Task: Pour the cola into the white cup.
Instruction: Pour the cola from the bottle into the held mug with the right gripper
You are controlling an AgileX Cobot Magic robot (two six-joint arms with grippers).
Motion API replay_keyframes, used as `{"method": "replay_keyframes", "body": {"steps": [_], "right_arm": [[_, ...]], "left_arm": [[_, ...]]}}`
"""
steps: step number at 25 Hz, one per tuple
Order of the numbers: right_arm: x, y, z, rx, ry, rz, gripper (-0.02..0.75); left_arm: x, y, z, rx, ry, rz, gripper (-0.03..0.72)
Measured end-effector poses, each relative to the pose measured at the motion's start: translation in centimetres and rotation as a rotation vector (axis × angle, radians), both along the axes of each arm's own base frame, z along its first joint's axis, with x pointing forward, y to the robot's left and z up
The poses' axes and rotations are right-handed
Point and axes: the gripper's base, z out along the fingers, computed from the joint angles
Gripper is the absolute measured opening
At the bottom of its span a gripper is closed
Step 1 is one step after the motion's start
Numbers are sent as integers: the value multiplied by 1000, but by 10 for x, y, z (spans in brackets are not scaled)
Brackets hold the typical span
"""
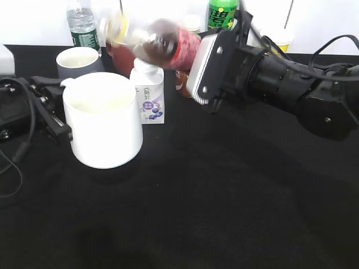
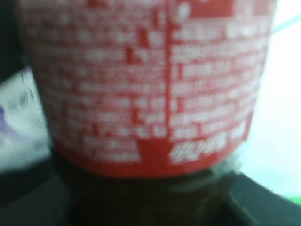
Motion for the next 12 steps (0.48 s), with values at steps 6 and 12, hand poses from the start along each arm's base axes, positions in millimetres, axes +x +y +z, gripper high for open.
{"method": "replay_keyframes", "body": {"steps": [6,12], "right_arm": [[3,-3,1,-141,-150,-28,386],[3,-3,3,-257,-285,-23,385]], "left_arm": [[1,3,-7,67,48,26,41],[1,3,-8,97,23,20,41]]}}
